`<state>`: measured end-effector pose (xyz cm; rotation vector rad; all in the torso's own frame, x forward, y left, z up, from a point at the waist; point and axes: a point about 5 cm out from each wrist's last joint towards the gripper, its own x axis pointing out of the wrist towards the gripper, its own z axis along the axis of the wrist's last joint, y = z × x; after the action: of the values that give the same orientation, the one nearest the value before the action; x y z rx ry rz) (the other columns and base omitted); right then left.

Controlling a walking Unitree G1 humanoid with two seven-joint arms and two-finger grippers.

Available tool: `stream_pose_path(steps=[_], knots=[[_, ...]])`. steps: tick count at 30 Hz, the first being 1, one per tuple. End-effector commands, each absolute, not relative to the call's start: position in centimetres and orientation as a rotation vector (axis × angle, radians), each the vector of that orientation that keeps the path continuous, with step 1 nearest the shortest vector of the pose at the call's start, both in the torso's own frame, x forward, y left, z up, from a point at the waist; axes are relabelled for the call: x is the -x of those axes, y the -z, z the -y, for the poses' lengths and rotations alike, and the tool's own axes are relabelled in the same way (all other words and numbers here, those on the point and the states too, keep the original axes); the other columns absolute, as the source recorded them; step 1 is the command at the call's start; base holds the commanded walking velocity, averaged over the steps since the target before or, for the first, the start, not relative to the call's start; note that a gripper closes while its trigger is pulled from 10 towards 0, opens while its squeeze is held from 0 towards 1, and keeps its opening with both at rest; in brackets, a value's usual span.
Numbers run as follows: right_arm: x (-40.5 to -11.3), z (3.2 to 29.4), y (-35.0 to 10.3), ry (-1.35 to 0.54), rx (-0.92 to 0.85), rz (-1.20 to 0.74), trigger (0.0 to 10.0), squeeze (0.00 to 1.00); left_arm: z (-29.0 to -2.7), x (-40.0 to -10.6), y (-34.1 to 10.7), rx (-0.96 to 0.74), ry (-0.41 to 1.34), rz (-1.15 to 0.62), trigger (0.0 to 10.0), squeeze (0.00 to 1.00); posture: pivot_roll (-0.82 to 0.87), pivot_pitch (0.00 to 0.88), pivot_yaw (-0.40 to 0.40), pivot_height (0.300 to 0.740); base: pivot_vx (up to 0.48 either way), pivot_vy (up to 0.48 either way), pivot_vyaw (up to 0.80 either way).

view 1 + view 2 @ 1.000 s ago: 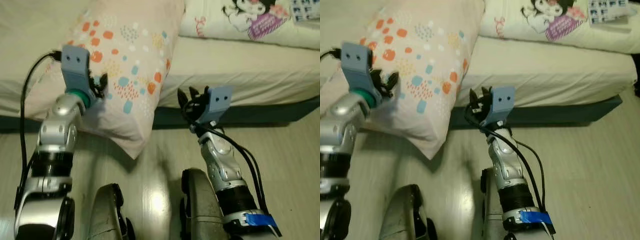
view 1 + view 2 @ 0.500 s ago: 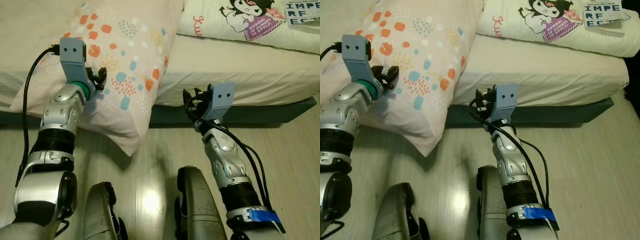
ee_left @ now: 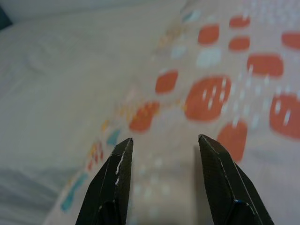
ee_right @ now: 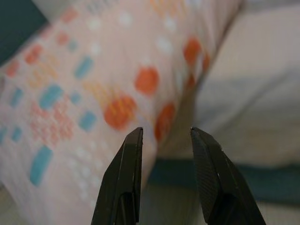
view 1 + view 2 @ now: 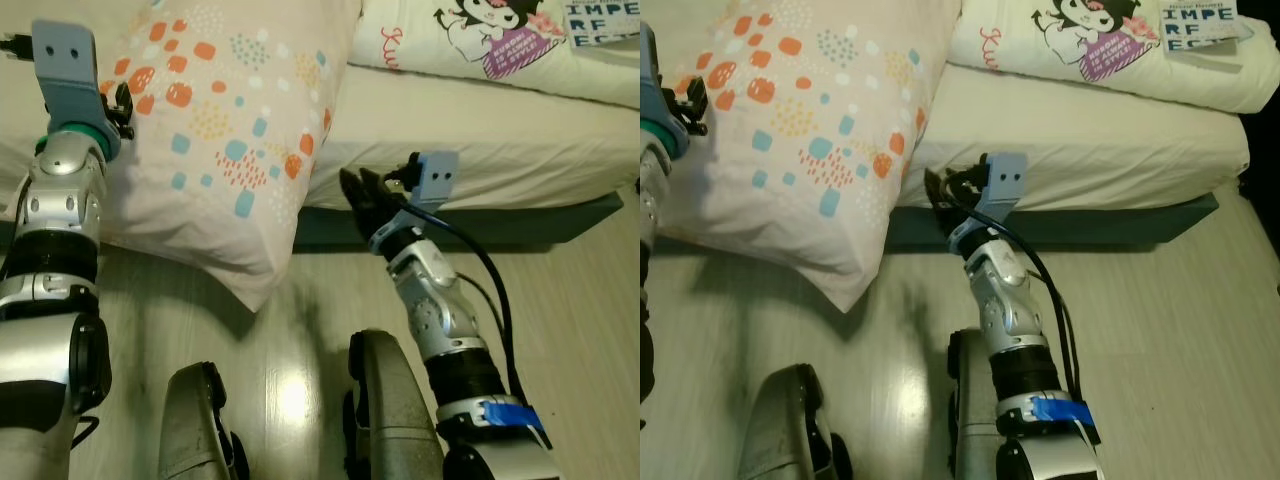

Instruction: Clean up the room

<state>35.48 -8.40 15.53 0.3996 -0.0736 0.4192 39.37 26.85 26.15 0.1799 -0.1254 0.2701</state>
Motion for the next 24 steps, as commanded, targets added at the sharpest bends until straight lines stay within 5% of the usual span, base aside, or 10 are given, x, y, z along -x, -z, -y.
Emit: stream_pose_path(steps=[1,2,24], knots=[[-35.6,9.0,-13.8,-0.370,-0.440,0.000,10.0,0.00,-26.7,-39.2,-25.3,-0.164,-0.267,0.120,10.0,0.00,-0.02,0.240,-0.037,0.535,0.000,0.000,0.00],[-36.0,9.0,-13.5,-0.364,-0.458,-0.017,10.0,1.00,-26.6,-38.9,-25.3,-0.150,-0.260,0.137,10.0,0.00,-0.01,0.239,-0.040,0.535,0.000,0.000,0.00],[-38.2,7.1,-14.6,-0.675,-0.656,-0.171,10.0,1.00,-28.5,-32.9,-29.4,-0.143,-0.326,0.319,10.0,0.00,0.20,0.306,-0.087,0.535,0.000,0.000,0.00]])
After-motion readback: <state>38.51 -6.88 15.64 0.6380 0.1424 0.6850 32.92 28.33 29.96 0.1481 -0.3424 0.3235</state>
